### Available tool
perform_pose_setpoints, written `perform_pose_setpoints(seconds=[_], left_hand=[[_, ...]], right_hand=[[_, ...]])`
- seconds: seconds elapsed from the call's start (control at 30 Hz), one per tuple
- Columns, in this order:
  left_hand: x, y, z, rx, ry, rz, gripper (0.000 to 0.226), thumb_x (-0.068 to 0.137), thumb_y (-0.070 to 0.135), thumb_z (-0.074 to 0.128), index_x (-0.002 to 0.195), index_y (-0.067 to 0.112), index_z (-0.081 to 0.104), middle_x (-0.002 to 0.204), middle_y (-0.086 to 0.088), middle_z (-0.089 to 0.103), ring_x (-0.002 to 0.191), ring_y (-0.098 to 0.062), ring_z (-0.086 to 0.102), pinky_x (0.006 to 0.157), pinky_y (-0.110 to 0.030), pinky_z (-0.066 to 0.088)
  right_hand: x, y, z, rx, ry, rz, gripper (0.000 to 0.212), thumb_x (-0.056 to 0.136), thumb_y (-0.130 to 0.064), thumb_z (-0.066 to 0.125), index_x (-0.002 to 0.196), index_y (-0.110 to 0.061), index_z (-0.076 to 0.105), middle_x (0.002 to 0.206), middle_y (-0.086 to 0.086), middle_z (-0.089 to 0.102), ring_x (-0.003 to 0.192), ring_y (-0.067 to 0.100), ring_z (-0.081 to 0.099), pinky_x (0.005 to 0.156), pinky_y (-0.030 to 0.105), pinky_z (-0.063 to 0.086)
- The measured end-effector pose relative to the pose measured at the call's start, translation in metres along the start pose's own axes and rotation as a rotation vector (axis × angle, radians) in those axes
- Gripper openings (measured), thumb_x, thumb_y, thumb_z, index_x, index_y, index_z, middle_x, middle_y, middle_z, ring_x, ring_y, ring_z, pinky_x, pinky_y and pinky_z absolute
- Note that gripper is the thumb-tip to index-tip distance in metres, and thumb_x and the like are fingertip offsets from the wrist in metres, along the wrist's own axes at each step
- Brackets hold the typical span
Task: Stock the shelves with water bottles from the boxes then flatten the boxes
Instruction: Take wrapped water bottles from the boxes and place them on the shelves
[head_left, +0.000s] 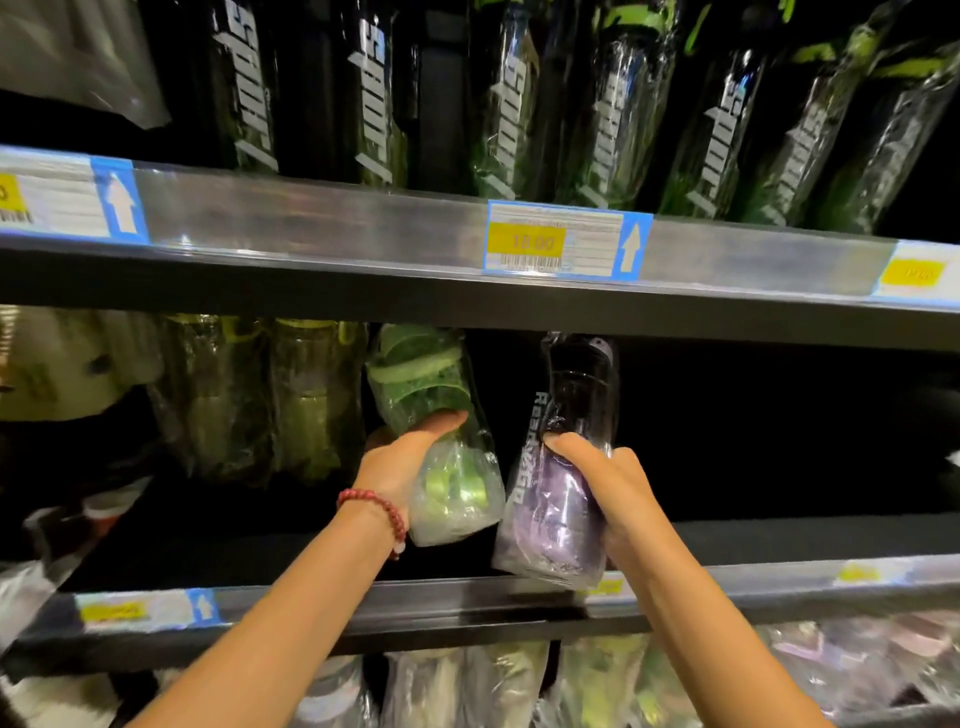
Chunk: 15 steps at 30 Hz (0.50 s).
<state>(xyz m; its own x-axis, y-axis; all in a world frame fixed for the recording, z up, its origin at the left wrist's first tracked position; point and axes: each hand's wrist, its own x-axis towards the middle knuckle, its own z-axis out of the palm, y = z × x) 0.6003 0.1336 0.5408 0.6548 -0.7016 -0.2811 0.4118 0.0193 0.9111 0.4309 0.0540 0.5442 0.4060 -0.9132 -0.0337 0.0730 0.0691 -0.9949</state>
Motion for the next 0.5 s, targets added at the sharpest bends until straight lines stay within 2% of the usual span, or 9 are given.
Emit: perform_pose_setpoints(seconds=[0.07,0.1,0.17,0.23,0.27,0.33,0.4,0.47,0.5], left_hand=[[0.008,-0.003,0.004,0.0,0.0,0.02,0.099,0.029,0.049,0.092,0.114,0.01,0.062,0.1,-0.009,0.071,0.087,-0.028,0.069,0.079,-0.044,0.056],[0.017,-0.006,0.005,0.006,-0.011,0.02,0.105,0.022,0.051,0.092,0.115,0.011,0.063,0.103,-0.01,0.071,0.09,-0.029,0.069,0.082,-0.047,0.055],[0.025,-0.005,0.012,0.006,-0.027,0.017,0.089,0.036,0.045,0.093,0.113,0.008,0.065,0.102,-0.012,0.07,0.088,-0.029,0.068,0.081,-0.045,0.056],[0.028,-0.003,0.019,0.059,0.05,0.057,0.064,0.06,0.03,0.087,0.112,0.003,0.062,0.097,-0.009,0.067,0.081,-0.024,0.065,0.073,-0.034,0.051],[0.031,-0.005,0.02,0.12,0.106,0.078,0.06,0.065,0.026,0.085,0.114,0.004,0.058,0.102,-0.007,0.065,0.085,-0.024,0.063,0.074,-0.032,0.046],[0.03,-0.011,0.021,0.233,0.16,0.154,0.071,0.067,0.02,0.085,0.127,0.007,0.05,0.119,-0.007,0.059,0.103,-0.026,0.059,0.081,-0.031,0.043],[0.027,-0.02,0.018,0.281,0.156,0.283,0.071,0.065,0.012,0.086,0.126,0.01,0.048,0.115,-0.004,0.058,0.101,-0.02,0.055,0.084,-0.028,0.04],[0.024,-0.027,0.014,0.29,0.162,0.389,0.073,0.063,0.005,0.086,0.122,0.014,0.044,0.108,0.0,0.053,0.098,-0.014,0.05,0.087,-0.025,0.038],[0.025,-0.03,0.011,0.298,0.177,0.427,0.075,0.061,0.002,0.086,0.12,0.015,0.042,0.108,0.0,0.051,0.099,-0.014,0.05,0.087,-0.024,0.038]], right_hand=[[0.008,-0.002,-0.007,0.04,-0.019,0.037,0.022,0.079,-0.021,0.071,0.082,0.001,0.066,0.063,0.01,0.065,0.056,0.02,0.063,0.057,0.028,0.051],[0.012,-0.004,-0.011,0.056,-0.014,0.057,0.025,0.078,-0.023,0.072,0.084,0.002,0.067,0.065,0.01,0.067,0.059,0.021,0.065,0.059,0.029,0.051],[0.024,-0.003,-0.019,0.085,0.029,0.073,0.034,0.074,-0.027,0.076,0.093,0.0,0.067,0.072,0.01,0.071,0.067,0.024,0.068,0.065,0.032,0.052],[0.035,0.002,-0.023,0.107,0.086,0.056,0.042,0.071,-0.026,0.079,0.103,-0.003,0.065,0.081,0.011,0.073,0.075,0.026,0.07,0.071,0.035,0.055],[0.039,0.007,-0.024,0.109,0.109,0.03,0.045,0.07,-0.023,0.081,0.107,-0.005,0.063,0.086,0.011,0.073,0.079,0.025,0.071,0.073,0.035,0.056],[0.043,0.019,-0.023,0.077,0.14,-0.05,0.051,0.068,-0.016,0.083,0.113,-0.008,0.06,0.093,0.009,0.072,0.083,0.023,0.071,0.072,0.032,0.055],[0.044,0.034,-0.018,-0.036,0.161,-0.139,0.057,0.061,-0.017,0.085,0.11,-0.009,0.056,0.09,0.009,0.07,0.082,0.024,0.069,0.069,0.033,0.055],[0.044,0.047,-0.013,-0.2,0.209,-0.211,0.067,0.05,-0.032,0.083,0.105,-0.006,0.053,0.087,0.011,0.068,0.077,0.022,0.067,0.066,0.032,0.056],[0.045,0.052,-0.011,-0.269,0.225,-0.258,0.073,0.045,-0.04,0.08,0.103,-0.005,0.054,0.088,0.011,0.067,0.075,0.019,0.066,0.064,0.026,0.054]])
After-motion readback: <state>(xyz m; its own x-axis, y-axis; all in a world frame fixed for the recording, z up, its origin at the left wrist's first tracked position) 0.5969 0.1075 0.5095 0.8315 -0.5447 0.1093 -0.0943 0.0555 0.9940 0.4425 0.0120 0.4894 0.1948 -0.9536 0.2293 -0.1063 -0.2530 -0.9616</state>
